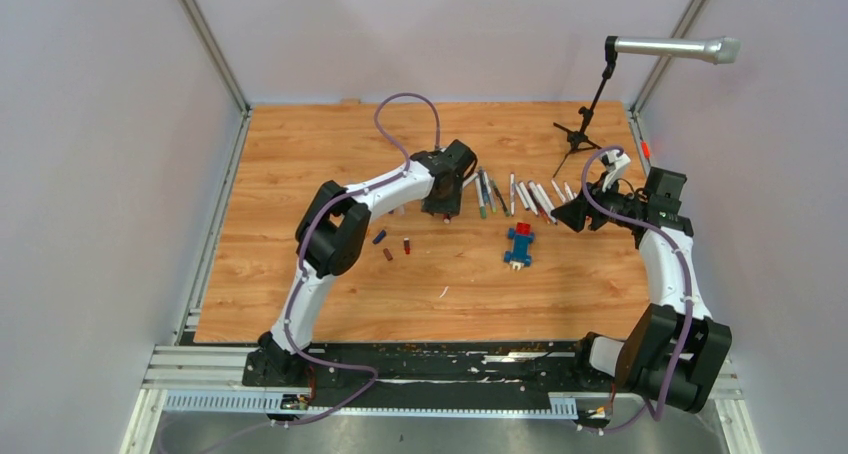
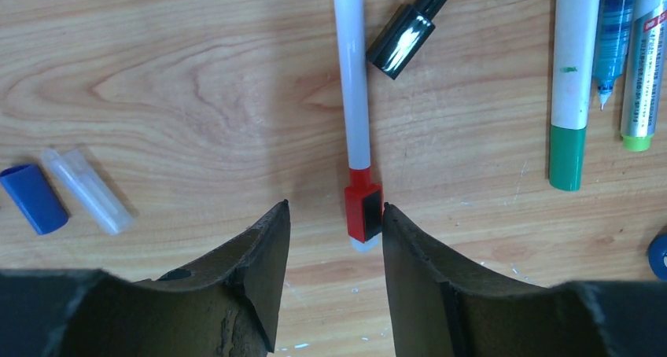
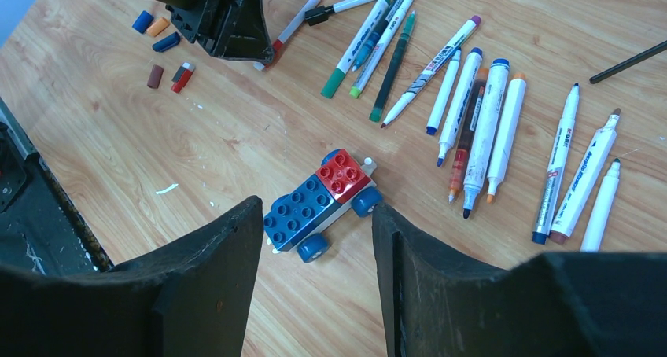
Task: Open the pen caps
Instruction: Pick up the pen from the center of the board.
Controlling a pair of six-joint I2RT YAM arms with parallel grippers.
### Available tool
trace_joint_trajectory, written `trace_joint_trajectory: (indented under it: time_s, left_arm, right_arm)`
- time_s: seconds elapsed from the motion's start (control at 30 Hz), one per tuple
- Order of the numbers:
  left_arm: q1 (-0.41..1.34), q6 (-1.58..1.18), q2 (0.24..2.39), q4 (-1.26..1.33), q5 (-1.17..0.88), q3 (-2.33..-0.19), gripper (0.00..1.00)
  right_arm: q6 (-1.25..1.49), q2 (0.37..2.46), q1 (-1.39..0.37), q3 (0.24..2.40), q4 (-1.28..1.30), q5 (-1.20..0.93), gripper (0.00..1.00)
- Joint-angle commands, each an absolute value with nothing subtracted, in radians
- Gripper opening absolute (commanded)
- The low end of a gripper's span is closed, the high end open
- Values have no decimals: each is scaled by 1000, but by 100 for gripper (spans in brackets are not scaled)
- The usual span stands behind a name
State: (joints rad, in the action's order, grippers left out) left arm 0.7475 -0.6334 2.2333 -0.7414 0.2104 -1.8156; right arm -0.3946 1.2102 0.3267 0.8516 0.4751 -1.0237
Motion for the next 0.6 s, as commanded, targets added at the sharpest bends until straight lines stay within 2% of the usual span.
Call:
trace_joint_trajectory:
  time_s: [0.0,0.27,0.57]
  left_arm:
    - [755,-611,2257,-751,185,-1872,53]
    - [755,-606,2298,-766,183,-1894,49]
    - [755,-592,2278,-773,180,-1858,34]
  right_arm:
    - [-420,1213,328,882,466,-1062,54]
    - [-420,1215,327,881,466,-1063,54]
    - [-421,1214,327,880,466,-1065,54]
